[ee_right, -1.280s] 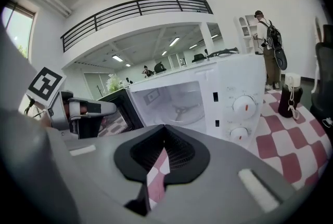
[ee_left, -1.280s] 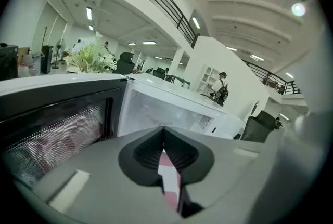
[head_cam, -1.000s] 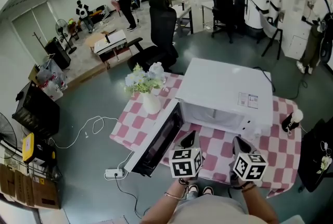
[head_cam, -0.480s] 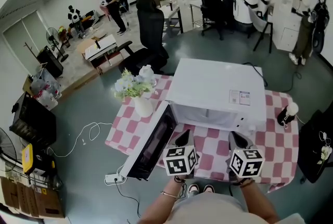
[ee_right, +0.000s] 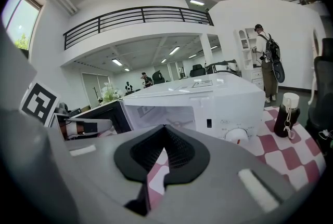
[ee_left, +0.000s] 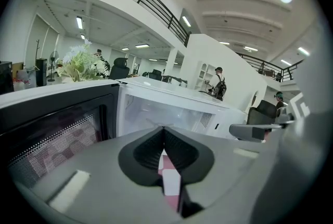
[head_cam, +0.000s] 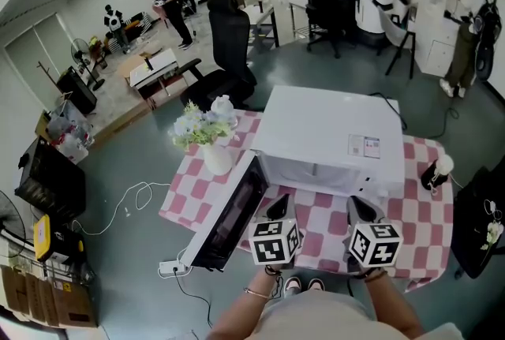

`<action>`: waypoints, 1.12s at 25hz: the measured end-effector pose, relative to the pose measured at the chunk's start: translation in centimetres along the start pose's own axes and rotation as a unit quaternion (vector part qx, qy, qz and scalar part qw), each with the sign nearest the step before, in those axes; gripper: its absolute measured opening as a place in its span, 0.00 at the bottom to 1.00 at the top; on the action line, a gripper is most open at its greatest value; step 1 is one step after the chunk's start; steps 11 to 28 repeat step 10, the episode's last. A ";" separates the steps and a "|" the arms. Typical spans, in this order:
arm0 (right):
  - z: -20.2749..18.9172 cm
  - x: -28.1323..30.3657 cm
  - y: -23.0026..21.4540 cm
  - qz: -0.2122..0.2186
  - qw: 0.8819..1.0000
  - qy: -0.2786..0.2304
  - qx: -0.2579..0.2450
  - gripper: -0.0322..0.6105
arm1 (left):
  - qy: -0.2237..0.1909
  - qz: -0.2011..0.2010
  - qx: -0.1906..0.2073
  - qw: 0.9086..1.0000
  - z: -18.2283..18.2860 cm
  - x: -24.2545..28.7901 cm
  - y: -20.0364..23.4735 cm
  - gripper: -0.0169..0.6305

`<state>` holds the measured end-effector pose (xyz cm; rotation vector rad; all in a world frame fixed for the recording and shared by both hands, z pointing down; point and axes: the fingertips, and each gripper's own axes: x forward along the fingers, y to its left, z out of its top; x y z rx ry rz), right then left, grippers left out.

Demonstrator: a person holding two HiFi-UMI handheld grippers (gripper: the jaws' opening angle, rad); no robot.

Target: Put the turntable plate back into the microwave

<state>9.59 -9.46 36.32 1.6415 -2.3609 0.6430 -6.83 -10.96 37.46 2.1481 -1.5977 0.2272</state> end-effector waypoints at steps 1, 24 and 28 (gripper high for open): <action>0.0 0.0 0.0 0.000 1.000 0.000 0.000 0.06 | 0.000 0.000 0.001 1.000 0.0 0.0 0.0 0.02; 0.0 -0.5 -0.2 -0.001 1.000 -0.004 0.000 0.06 | 0.003 0.004 0.004 1.000 -0.5 -0.4 -0.4 0.02; 0.0 -0.5 -0.2 -0.001 1.000 -0.004 0.000 0.06 | 0.003 0.004 0.004 1.000 -0.5 -0.4 -0.4 0.02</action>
